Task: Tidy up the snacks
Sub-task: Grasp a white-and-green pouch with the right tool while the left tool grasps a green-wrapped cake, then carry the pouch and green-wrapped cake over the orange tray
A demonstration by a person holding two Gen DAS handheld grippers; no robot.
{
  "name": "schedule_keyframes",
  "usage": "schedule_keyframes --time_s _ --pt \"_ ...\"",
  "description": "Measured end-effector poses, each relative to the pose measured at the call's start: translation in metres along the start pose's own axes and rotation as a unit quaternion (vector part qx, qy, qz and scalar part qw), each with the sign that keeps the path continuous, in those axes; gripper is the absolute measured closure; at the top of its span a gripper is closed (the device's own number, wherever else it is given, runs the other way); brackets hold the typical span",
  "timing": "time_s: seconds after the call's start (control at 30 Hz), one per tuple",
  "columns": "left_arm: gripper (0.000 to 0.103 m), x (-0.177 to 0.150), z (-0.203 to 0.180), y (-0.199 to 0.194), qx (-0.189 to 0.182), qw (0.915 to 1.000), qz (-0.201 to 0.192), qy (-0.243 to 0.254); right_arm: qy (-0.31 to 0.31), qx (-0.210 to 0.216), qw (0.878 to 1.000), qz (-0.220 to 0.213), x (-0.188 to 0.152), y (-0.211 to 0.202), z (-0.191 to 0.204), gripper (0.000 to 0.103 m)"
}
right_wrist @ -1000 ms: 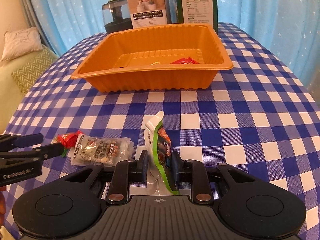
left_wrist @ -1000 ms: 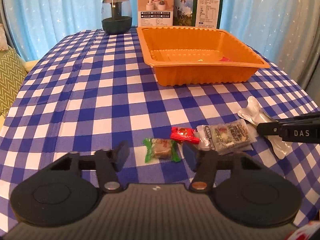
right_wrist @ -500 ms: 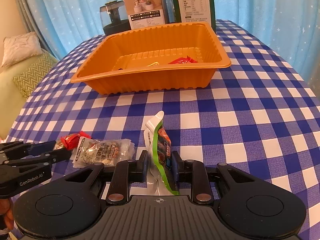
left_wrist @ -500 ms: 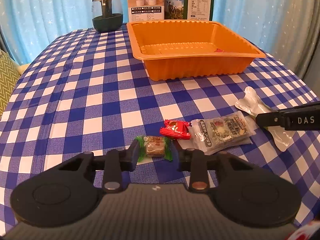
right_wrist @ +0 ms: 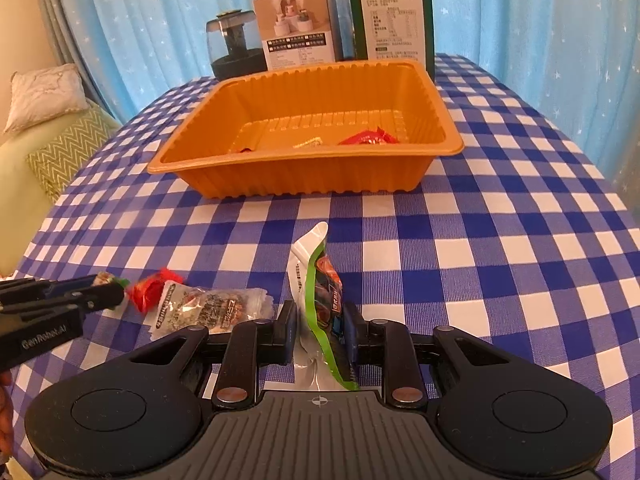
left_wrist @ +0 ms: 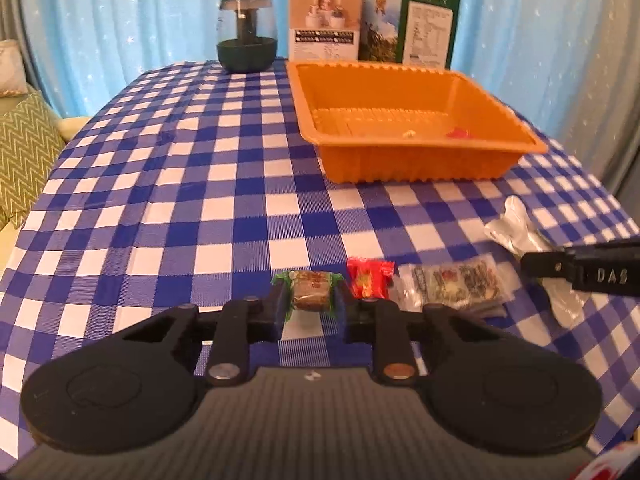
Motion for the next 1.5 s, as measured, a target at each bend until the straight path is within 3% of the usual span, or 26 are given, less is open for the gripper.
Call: schedule_keyframes --time_s 0.9,1.5 --pt "0.081 0.036 -0.073 -0.040 -0.084 0.9954 -0.046 0.001 0.011 -0.007 0.998 -0.065 0.023 -0.041 -0.016 0.078" --pt "0.081 0.076 -0.112 -0.038 -0.102 0.9908 -0.078 0.043 0.017 -0.021 0.993 -0.116 0.063 -0.062 -0.042 0.078"
Point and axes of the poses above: each gripper's, at about its wrist camera, not at the fingertips, and y roughly the way its jaws point, z to its left, x to its top, the point moved 4 cm from there along y, roughly the way its jaws point, and after that the axes turned 13 degrees about -y, right-handed, at the moved point
